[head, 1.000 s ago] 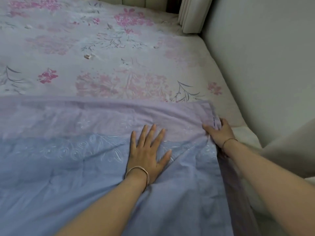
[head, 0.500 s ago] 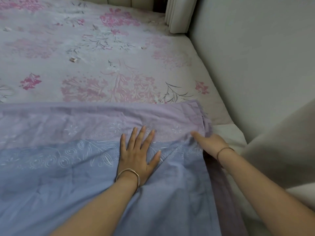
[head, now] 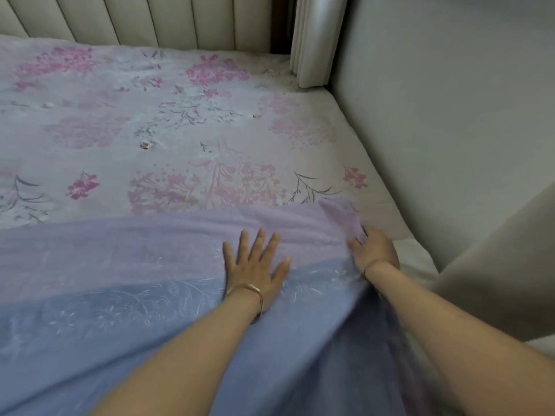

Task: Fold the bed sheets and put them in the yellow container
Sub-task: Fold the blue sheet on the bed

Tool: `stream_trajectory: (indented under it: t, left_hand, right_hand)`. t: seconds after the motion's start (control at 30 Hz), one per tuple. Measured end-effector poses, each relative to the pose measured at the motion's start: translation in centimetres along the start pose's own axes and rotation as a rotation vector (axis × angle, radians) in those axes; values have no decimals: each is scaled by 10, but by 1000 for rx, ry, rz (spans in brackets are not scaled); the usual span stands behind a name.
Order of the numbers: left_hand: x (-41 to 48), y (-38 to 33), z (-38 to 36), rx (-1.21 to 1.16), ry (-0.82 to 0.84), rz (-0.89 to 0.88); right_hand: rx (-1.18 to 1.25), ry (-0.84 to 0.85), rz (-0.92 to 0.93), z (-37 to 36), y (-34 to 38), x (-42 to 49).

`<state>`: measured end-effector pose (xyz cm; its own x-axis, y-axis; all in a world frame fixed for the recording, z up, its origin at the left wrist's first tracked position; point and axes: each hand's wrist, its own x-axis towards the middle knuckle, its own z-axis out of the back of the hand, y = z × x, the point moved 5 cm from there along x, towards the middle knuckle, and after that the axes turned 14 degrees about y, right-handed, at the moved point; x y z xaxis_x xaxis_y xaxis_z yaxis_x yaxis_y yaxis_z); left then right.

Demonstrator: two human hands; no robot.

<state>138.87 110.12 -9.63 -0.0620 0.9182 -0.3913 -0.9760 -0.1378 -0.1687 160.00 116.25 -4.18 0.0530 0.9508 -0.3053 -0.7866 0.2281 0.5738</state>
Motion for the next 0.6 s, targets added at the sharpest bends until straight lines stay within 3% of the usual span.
stream_trajectory:
  t: [0.1,0.23,0.37,0.5,0.6]
  left_hand:
    - [8,3,-15,16,-102,-30]
    - [12,6,-18,50,-106,-32]
    - [11,2,-14,40,-34,-4]
    - [-20,-11,-18,-231,78,-85]
    - [-58,-28,-29,-357,105,-224]
  right_hand:
    - [53,-38,-47,-23,-30,4]
    - [238,-31,-43,-23,-27,-19]
    - [500,128,-200,-30,-54,-97]
    - [700,363,-253,-54,-80,-177]
    - [728,300,-177,-51,-79,-194]
